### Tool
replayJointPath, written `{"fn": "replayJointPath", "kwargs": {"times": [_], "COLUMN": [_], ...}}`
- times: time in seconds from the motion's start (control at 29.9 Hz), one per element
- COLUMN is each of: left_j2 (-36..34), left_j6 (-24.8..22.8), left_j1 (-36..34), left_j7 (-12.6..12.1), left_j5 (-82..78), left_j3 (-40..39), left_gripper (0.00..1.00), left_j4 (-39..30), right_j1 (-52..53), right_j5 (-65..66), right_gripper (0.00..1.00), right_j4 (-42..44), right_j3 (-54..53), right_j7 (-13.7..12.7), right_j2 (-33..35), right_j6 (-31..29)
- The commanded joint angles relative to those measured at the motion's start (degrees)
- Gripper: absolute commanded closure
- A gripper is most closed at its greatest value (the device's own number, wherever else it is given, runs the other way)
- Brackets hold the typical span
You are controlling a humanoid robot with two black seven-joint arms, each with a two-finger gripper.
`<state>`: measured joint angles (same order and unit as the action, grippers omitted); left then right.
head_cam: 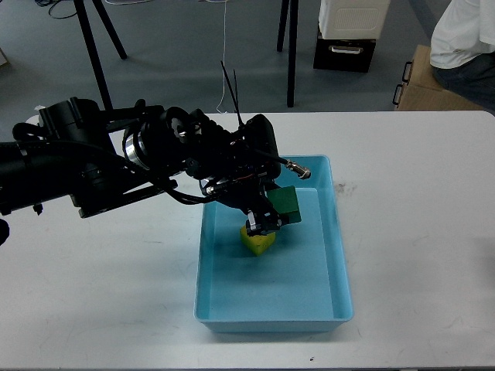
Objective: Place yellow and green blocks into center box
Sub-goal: 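Lift the green cube and carry it over the yellow cube in the tray, then lower the green cube onto the yellow cube and adjust its placement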
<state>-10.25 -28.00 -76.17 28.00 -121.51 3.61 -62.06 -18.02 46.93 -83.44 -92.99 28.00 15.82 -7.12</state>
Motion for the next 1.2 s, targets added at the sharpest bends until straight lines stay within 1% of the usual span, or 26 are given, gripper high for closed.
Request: {"fn": "replayJointPath", "kwargs": {"times": [0.0, 0.27, 0.53, 0.7, 0.77, 0.9, 0.97, 1.0, 1.1, 1.17], "left_j2": [-0.03, -0.29, -0.73, -0.82, -0.91, -1.26, -1.35, -1.52, -2.4, -2.58], "left_j6": [0.0, 0.0, 0.0, 0.0, 0.0, 0.0, 0.0, 0.0, 0.0, 0.0], "left_j1": [0.23, 0.4, 0.58, 0.58, 0.67, 1.2, 1.28, 1.28, 1.2, 1.11], "left_j7": [0.0, 0.0, 0.0, 0.0, 0.0, 0.0, 0.0, 0.0, 0.0, 0.0], "left_j5": [0.05, -0.04, 0.05, 0.05, 0.05, 0.05, -0.04, -0.04, -0.22, -0.48], "left_j3": [-0.01, 0.6, 1.22, 1.13, 1.22, 1.22, 1.22, 1.22, 1.48, 1.92], "left_gripper": [0.49, 0.44, 0.34, 0.26, 0.2, 0.16, 0.17, 0.22, 0.46, 0.53], "left_j4": [-0.08, 0.01, -0.34, -0.26, -0.26, -0.26, -0.61, -0.78, -0.87, -1.05], "right_j1": [0.0, 0.0, 0.27, 0.27, 0.27, 0.18, 0.18, 0.18, 0.18, 0.18], "right_j5": [0.0, 0.0, 0.0, 0.0, 0.0, 0.0, 0.0, 0.0, 0.0, 0.0], "right_gripper": [0.01, 0.01, 0.01, 0.01, 0.01, 0.01, 0.01, 0.01, 0.01, 0.01], "right_j4": [-0.06, 0.03, 0.03, 0.03, 0.03, 0.03, 0.03, 0.03, 0.03, 0.03], "right_j3": [0.0, 0.0, 0.0, 0.08, 0.0, 0.08, 0.0, 0.0, 0.0, 0.08], "right_j7": [0.0, 0.0, 0.0, 0.0, 0.0, 0.0, 0.0, 0.0, 0.0, 0.0], "right_j2": [0.0, 0.0, -0.09, 0.0, 0.0, -0.09, -0.09, 0.0, 0.0, -0.09], "right_j6": [0.0, 0.0, 0.0, 0.0, 0.0, 0.0, 0.0, 0.0, 0.0, 0.0]}}
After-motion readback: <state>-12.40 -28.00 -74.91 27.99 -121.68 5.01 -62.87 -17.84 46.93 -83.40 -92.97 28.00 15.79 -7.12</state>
